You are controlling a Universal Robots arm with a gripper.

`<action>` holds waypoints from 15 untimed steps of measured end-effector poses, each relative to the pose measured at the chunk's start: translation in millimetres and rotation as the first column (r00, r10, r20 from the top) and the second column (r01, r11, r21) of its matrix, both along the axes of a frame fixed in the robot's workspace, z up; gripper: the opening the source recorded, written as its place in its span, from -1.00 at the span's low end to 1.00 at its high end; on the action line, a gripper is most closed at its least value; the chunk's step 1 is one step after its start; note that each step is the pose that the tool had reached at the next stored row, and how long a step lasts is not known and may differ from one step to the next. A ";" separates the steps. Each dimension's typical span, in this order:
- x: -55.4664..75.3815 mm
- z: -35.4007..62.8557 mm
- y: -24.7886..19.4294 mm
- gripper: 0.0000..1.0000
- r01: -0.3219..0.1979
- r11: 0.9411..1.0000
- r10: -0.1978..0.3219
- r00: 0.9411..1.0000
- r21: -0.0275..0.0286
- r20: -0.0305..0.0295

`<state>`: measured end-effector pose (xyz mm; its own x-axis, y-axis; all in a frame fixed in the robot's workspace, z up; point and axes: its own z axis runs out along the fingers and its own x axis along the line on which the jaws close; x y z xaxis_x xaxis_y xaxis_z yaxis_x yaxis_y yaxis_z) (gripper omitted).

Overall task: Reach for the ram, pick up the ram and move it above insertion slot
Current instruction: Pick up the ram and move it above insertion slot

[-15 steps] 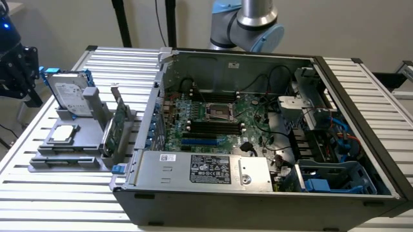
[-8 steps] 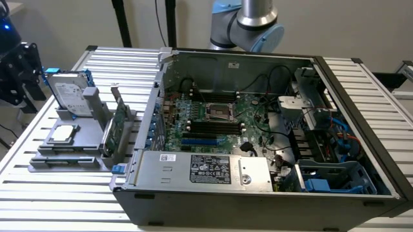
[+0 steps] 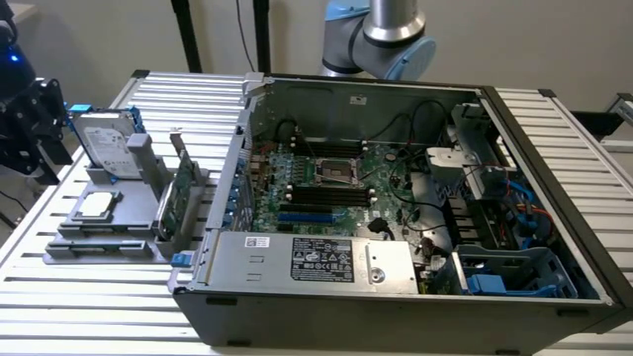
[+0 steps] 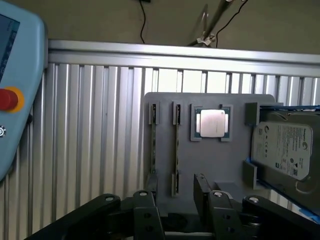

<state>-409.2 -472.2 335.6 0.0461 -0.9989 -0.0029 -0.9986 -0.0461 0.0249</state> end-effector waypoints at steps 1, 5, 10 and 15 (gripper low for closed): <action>0.0 -1.8 -1.2 -0.15 -0.001 1.000 0.001 1.000 0.000 0.000; 0.0 -9.1 -4.5 -0.15 -0.006 1.000 0.006 1.000 0.001 0.000; 0.0 -18.3 -8.0 -0.15 -0.018 1.000 0.018 1.000 0.001 0.000; 0.0 -27.2 -10.7 -0.15 -0.030 1.000 0.030 1.000 0.001 0.000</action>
